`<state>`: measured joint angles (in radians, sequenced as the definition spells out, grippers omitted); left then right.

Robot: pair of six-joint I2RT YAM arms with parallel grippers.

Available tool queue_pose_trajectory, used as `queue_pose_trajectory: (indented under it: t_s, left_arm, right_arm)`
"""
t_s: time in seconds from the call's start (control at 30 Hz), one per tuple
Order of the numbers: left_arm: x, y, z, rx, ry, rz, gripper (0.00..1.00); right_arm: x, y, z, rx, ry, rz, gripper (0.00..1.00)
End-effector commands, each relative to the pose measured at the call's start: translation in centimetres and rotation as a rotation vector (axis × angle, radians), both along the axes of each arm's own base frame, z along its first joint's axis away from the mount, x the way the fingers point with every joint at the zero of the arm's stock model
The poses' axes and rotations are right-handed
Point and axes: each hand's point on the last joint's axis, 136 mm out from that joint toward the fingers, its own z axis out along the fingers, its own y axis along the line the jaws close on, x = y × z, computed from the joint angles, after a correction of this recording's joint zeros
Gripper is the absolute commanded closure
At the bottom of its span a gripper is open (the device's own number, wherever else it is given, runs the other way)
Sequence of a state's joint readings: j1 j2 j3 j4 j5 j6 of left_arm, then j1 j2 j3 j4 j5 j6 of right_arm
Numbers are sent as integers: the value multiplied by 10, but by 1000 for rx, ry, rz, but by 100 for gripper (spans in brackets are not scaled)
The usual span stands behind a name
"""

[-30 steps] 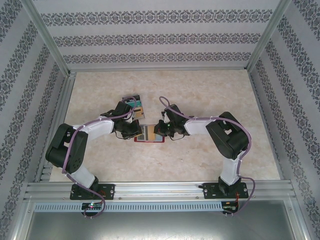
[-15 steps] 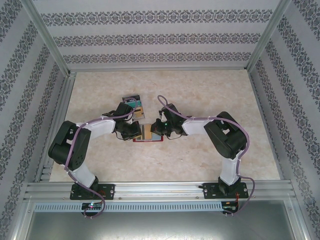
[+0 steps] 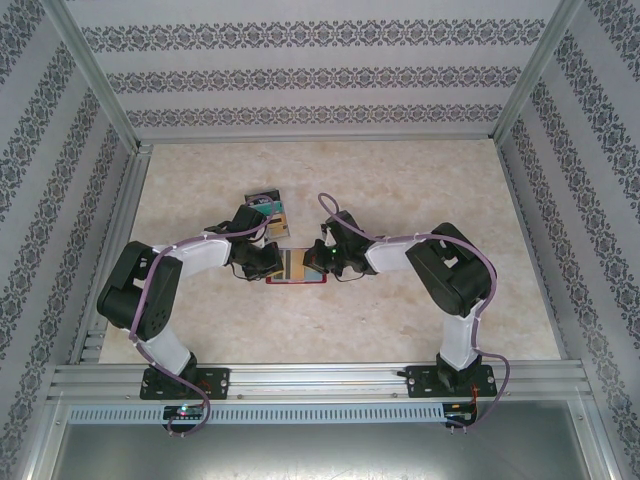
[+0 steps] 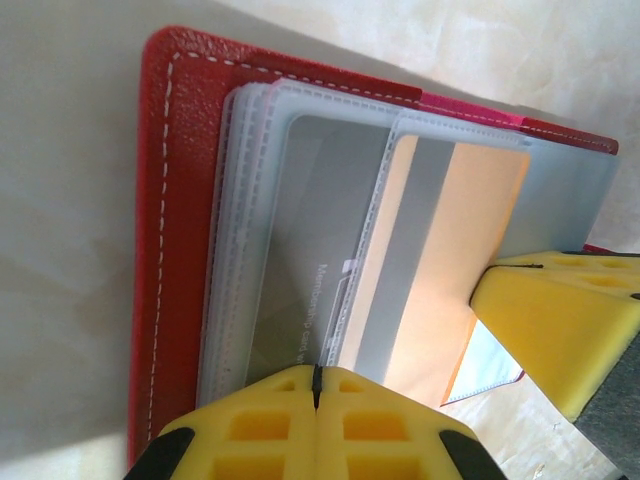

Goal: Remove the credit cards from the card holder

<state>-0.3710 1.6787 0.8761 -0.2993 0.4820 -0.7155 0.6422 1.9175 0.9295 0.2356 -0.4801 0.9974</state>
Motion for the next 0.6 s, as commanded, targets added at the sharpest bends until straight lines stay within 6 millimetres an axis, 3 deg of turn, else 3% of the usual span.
queue_pose_trajectory:
  t_s: [0.0,0.1,0.27,0.57]
  left_arm:
    - [-21,26,-35,131,122,50,100]
    - [-21,26,-34,132,123,51,100]
    - [-20,25,-34,127,121,49,100]
    - [-19,23,-32,116,118,48,100]
  right_arm:
    - [-5,-22,-17,-65,44,-44,100]
    - [-6,-24,-15,-60,41,-42,100]
    - [-6,-24,-11,-41,27,-30,82]
    - [-6,-18,-9,-10,27,-16,84]
